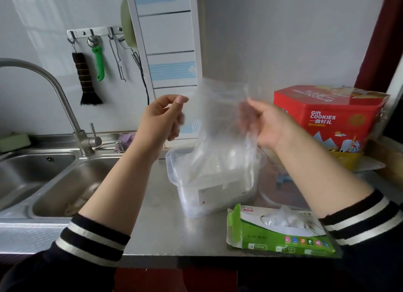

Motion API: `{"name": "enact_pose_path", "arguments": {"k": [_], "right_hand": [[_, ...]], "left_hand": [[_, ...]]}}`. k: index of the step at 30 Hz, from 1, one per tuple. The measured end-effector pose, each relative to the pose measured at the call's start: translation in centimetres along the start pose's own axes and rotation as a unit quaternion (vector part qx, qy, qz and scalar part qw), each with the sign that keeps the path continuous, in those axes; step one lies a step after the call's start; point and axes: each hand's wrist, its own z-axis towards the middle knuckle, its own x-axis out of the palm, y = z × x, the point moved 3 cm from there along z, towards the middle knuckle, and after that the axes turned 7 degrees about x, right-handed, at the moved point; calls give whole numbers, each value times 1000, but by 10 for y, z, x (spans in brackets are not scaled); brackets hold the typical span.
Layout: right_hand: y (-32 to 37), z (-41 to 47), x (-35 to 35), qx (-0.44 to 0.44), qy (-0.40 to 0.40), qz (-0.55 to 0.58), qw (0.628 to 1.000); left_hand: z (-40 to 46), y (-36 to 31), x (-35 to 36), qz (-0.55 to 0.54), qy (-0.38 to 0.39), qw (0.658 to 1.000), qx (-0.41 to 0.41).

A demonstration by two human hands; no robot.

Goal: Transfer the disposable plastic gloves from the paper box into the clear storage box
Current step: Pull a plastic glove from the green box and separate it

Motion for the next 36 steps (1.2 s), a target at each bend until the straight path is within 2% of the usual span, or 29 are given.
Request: {"name": "enact_pose_path", "arguments": {"k": [2,3,4,6,7,9,11,12,14,16,17,20,22,25,29,33,34,36], "right_hand": [[36,-9,-15,-178,-110,-25,978],[52,-17,-19,-293,-165,-60,940],[63,-29,-19,-405,-213,-107,882],[67,-57,0,-586,-218,-199,755],[59,-65,13,-632,-192,-253,707],[31,-66,35,-669,-153,-401,606],[-8,-47,47,-649,-100,-554,512],[-26,-33,48,-608,-61,-621,490],[-58,-8,43,-448,-13,-754,480],[-83,8,33,-275,14,-833,480],[-91,12,30,-215,35,-844,489],[-99,10,35,-105,84,-822,554],[-99,11,35,-64,106,-812,570],[-98,12,31,-53,131,-791,595],[-94,17,29,-16,132,-751,647],[-83,27,19,27,71,-688,722],[-79,30,15,36,48,-687,724],[-73,37,9,49,14,-724,688]], "left_hand": [[-1,9,-3,28,-7,1000,-6],[-3,14,-5,32,-9,999,-8],[-4,19,-7,28,-14,999,-10],[-8,27,-10,13,-38,999,-8],[-10,30,-11,11,-60,998,-2],[-14,32,-15,20,-113,993,21],[-16,33,-19,39,-157,985,58],[-17,33,-20,52,-165,982,75],[-19,31,-17,90,-154,980,88],[-21,29,-10,151,-120,977,91],[-21,29,-6,209,-89,969,94],[-22,35,7,391,50,915,86],[-17,51,14,444,148,883,26],[-8,74,26,489,260,830,-65],[7,85,35,533,324,774,-108],[11,97,42,591,379,707,-87],[9,101,44,602,396,687,-92],[4,108,49,628,426,644,-98]]}}
